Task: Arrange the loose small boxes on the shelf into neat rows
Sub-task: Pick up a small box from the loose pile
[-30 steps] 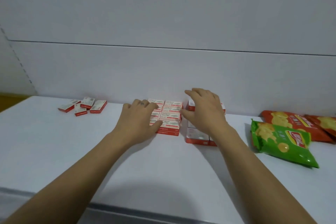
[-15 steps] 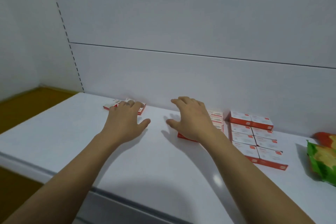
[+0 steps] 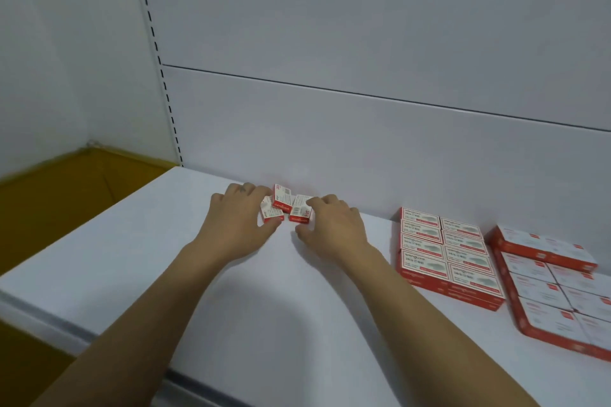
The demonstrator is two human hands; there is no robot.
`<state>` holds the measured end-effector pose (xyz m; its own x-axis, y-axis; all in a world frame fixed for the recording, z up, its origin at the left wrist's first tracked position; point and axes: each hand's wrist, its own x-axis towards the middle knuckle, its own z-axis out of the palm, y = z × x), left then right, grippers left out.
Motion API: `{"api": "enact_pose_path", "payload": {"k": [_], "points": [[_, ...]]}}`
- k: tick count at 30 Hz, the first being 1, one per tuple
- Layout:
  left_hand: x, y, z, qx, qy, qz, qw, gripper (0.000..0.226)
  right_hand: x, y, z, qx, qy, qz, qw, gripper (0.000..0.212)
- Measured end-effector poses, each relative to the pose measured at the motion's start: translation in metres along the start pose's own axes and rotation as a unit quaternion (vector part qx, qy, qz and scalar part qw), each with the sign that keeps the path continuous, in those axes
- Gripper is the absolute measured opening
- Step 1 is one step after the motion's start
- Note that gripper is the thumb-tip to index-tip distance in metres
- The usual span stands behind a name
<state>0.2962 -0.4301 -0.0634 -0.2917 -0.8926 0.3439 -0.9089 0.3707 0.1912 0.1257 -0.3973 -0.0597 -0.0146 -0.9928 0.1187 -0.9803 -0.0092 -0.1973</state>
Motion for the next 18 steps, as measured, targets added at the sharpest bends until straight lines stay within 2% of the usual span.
{"api": "enact_pose_path", "payload": {"k": [5, 11, 14, 18], "points": [[0.022, -0.012, 0.012, -0.036, 0.005, 0.041, 0.999, 0.048, 0.014, -0.014, 0.028, 0.018, 0.056, 0.034, 0.998, 0.042], [0.033, -0.019, 0.025, -0.062, 0.02, 0.093, 0.994, 0.047, 0.019, -0.007, 0.038, -0.015, 0.055, 0.017, 0.998, 0.045], [0.028, -0.019, 0.03, -0.058, 0.015, 0.119, 0.991, 0.053, 0.02, -0.008, 0.04, -0.011, 0.077, 0.037, 0.996, 0.046], [0.027, -0.021, 0.036, -0.072, 0.018, 0.12, 0.99, 0.048, 0.024, -0.012, 0.04, -0.002, 0.093, 0.065, 0.994, 0.041]]}}
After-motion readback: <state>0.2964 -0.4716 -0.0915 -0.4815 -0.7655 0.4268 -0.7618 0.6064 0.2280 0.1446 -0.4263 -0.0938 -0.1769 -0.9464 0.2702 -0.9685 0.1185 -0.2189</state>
